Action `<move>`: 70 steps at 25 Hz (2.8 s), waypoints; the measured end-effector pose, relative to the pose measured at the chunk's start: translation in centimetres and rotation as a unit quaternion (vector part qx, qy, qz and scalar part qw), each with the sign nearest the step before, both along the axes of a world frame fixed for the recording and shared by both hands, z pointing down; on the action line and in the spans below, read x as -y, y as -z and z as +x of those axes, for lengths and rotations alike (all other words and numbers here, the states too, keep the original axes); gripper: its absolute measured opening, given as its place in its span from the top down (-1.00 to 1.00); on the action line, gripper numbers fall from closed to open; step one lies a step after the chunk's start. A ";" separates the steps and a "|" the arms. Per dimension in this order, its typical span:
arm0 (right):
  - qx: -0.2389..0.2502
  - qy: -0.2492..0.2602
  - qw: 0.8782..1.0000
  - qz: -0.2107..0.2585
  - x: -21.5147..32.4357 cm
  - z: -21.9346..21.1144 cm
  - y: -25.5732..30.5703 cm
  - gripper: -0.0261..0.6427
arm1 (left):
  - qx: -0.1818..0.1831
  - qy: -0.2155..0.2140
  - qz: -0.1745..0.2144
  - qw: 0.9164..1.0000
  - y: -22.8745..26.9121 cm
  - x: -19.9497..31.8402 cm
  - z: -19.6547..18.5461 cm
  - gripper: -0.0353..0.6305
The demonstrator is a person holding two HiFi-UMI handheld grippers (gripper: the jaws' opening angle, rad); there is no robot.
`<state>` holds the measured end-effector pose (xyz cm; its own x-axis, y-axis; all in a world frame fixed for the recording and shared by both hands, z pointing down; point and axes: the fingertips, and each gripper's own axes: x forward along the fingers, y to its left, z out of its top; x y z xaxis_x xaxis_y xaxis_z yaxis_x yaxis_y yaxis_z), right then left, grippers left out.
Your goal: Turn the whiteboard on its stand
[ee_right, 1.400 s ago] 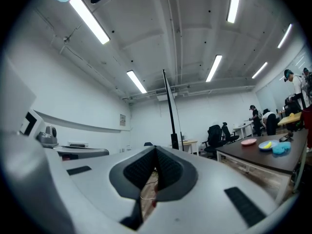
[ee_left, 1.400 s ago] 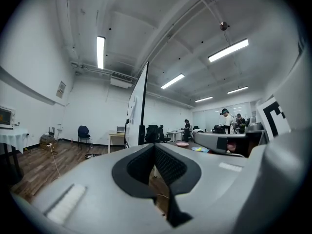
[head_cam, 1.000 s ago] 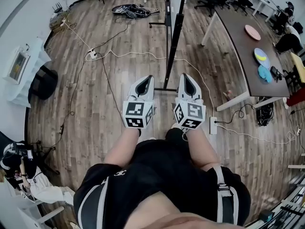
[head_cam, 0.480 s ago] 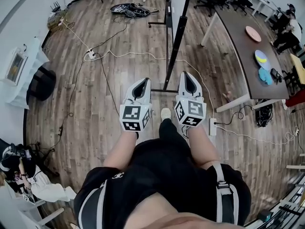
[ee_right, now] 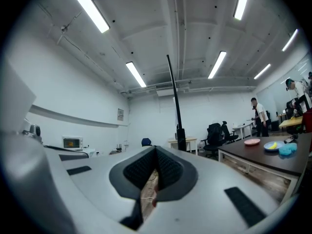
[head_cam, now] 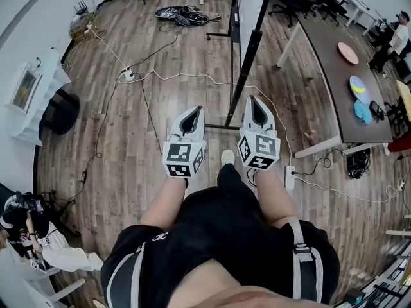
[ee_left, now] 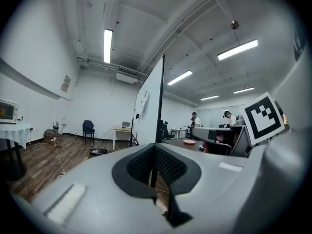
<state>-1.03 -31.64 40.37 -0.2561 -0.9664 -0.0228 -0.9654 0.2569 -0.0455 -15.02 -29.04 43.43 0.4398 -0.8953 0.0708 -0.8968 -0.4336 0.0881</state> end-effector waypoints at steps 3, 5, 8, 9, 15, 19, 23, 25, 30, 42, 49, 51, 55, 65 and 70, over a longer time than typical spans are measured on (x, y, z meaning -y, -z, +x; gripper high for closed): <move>0.001 0.000 1.000 0.002 1.1 0.3 -0.1 0.93 | 0.000 0.004 0.001 1.000 -0.3 1.1 0.1 0.87; 0.004 0.000 1.000 0.004 2.0 0.4 -0.3 0.93 | 0.004 0.005 0.002 1.000 -0.4 2.0 0.2 0.87; 0.011 -0.002 1.000 0.005 3.9 0.5 -0.5 0.93 | 0.010 0.003 0.006 1.000 -0.2 4.1 0.4 0.87; 0.013 -0.004 1.000 0.004 4.7 0.6 -0.5 0.93 | 0.012 0.002 0.008 1.000 0.0 4.8 0.6 0.87; 0.010 -0.016 1.000 -0.001 9.9 2.3 -0.9 0.93 | 0.014 -0.010 0.008 1.000 0.6 9.7 2.9 0.87; 0.003 -0.019 1.000 -0.002 13.3 3.3 -1.1 0.93 | 0.010 -0.013 -0.001 1.000 0.6 12.9 4.0 0.87; -0.001 -0.001 1.000 -0.008 16.5 3.6 -1.8 0.66 | 0.014 -0.014 -0.004 1.000 0.4 15.5 5.3 0.87; 0.001 0.000 1.000 -0.014 18.0 3.9 -2.2 0.59 | 0.016 -0.014 -0.006 1.000 0.3 16.5 5.7 0.87; -0.003 -0.003 0.999 -0.032 21.5 4.5 -3.4 0.41 | 0.020 -0.002 -0.007 1.000 0.0 18.3 5.8 0.87; -0.016 -0.021 0.996 -0.085 28.3 4.1 -6.1 0.28 | 0.026 0.018 -0.018 0.999 -0.5 20.7 4.4 0.87; -0.057 -0.030 0.994 -0.083 28.8 3.6 -6.7 0.33 | 0.023 0.008 -0.016 1.000 -0.2 21.6 5.0 0.87; -0.057 -0.028 0.994 -0.086 28.7 3.5 -6.8 0.33 | 0.021 0.004 -0.014 1.000 -0.1 21.6 5.4 0.87; -0.055 -0.034 0.994 -0.087 28.5 3.6 -6.8 0.33 | 0.020 -0.005 -0.013 1.000 -0.3 21.3 6.3 0.87; -0.055 -0.035 0.995 -0.082 25.7 3.7 -6.6 0.33 | 0.015 -0.012 -0.017 1.000 -0.8 19.2 6.7 0.87; -0.053 -0.037 0.995 -0.078 23.6 4.1 -6.7 0.33 | 0.015 -0.015 -0.021 1.000 -1.2 17.8 6.7 0.87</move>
<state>3.08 -55.26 47.10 -0.1763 -0.9725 0.1526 -0.9830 0.1820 0.0248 -8.35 -46.80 44.67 0.4633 -0.8779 0.1211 -0.8861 -0.4566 0.0801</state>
